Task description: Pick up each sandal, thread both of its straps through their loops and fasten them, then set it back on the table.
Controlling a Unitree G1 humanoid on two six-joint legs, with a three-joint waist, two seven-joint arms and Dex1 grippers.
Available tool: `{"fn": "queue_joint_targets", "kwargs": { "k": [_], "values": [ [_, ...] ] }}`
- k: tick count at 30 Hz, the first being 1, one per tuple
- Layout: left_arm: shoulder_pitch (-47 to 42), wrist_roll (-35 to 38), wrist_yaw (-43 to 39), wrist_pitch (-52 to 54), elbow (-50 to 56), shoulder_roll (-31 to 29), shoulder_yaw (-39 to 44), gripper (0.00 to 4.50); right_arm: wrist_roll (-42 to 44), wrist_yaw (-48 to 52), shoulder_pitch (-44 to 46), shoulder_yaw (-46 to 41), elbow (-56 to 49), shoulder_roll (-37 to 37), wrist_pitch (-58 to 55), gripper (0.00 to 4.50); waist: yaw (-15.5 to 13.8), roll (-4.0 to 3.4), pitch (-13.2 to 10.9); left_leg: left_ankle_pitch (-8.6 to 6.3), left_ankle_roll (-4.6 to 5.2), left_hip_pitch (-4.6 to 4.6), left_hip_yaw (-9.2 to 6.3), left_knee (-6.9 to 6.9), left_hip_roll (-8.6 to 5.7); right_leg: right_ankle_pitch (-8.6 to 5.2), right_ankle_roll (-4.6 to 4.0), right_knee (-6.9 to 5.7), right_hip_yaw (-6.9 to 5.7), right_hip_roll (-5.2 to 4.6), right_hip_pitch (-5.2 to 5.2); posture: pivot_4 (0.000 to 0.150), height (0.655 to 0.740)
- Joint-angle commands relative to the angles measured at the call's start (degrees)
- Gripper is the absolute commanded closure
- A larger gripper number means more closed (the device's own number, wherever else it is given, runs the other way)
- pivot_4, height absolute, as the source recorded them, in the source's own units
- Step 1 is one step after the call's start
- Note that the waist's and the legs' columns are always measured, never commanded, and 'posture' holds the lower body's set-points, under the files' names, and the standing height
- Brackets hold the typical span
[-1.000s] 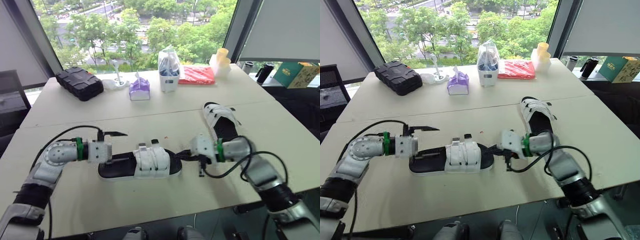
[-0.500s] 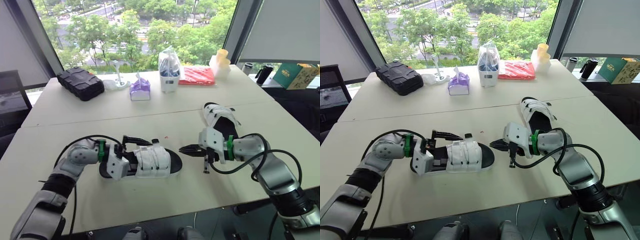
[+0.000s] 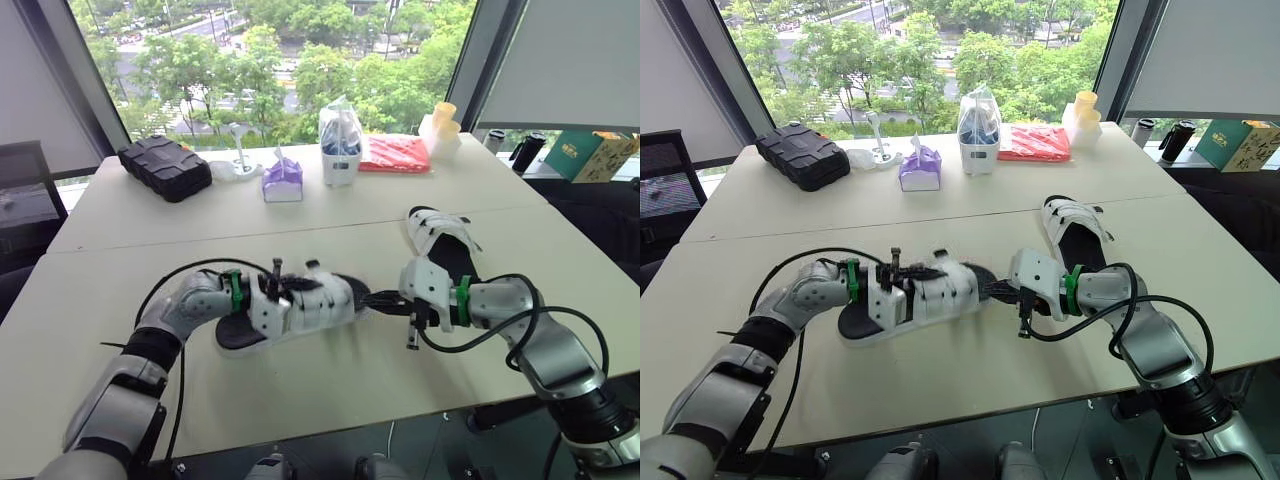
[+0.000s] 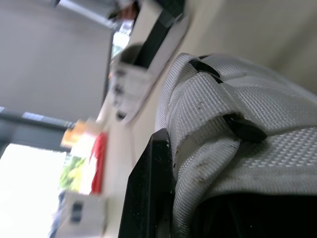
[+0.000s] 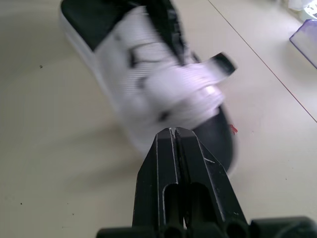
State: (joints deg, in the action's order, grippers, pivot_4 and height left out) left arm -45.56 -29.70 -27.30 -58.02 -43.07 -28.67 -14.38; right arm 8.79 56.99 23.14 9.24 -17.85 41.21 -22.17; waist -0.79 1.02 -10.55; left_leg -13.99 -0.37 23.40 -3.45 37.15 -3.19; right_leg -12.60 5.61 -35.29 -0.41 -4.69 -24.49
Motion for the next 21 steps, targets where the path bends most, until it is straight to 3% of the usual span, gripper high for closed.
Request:
{"fn": "queue_joint_targets", "kwargs": {
  "k": [1, 4, 7, 10, 16, 21],
  "values": [
    [-5.4, -5.3, 13.2, 11.3, -1.0, 0.4, 2.5, 4.48, 0.3, -0.9, 0.0, -0.7, -2.2, -0.1, 0.2, 4.5, 0.0, 0.0, 0.0, 0.0, 0.0, 0.0, 0.0, 0.0, 0.0, 0.0, 0.01, -0.02, 0.0, 0.0, 0.0, 0.15, 0.74],
    [-9.5, -12.0, 22.2, 23.1, -4.5, 1.5, -0.6, 4.48, 0.2, -1.3, 0.0, -0.4, -2.1, -0.2, 0.4, 4.5, 0.0, 0.01, 0.0, -0.02, 0.02, -0.01, -0.01, 0.0, -0.03, 0.03, 0.07, -0.13, -0.01, 0.02, -0.01, 0.15, 0.74],
    [-14.1, -12.6, 26.6, 35.9, -11.9, 6.2, -1.5, 4.48, -0.5, -1.8, 0.1, 0.3, -1.4, -0.4, 1.0, 4.5, 0.0, 0.01, 0.0, -0.03, 0.05, -0.01, 0.01, -0.01, -0.06, 0.03, 0.1, -0.13, -0.02, 0.02, -0.01, 0.15, 0.74],
    [-17.6, -10.9, 27.9, 44.8, -18.6, 10.9, -1.6, 4.48, -0.9, -2.1, 0.3, 0.8, -1.2, -0.6, 1.2, 4.5, 0.1, 0.04, 0.0, -0.04, 0.06, 0.01, 0.01, 0.01, -0.08, 0.03, 0.14, -0.14, -0.03, 0.01, -0.01, 0.15, 0.74],
    [-19.8, -6.7, 26.5, 52.2, -23.7, 17.6, -1.0, 4.48, -1.3, -2.6, 0.4, 1.4, -1.4, -0.7, 1.1, 4.5, -0.1, 0.08, 0.0, -0.03, 0.05, 0.0, 0.0, 0.02, -0.08, 0.04, 0.15, -0.17, -0.01, -0.01, -0.01, 0.15, 0.74],
    [-18.3, -5.3, 24.7, 53.6, -23.1, 17.7, -2.3, 2.33, -1.5, -3.0, 0.0, 1.6, -2.1, -0.7, 0.7, 4.5, 0.0, 0.08, 0.0, -0.04, 0.05, 0.0, 0.0, 0.07, -0.1, 0.05, 0.16, -0.17, 0.0, -0.05, 0.01, 0.15, 0.74]
  ]
}}
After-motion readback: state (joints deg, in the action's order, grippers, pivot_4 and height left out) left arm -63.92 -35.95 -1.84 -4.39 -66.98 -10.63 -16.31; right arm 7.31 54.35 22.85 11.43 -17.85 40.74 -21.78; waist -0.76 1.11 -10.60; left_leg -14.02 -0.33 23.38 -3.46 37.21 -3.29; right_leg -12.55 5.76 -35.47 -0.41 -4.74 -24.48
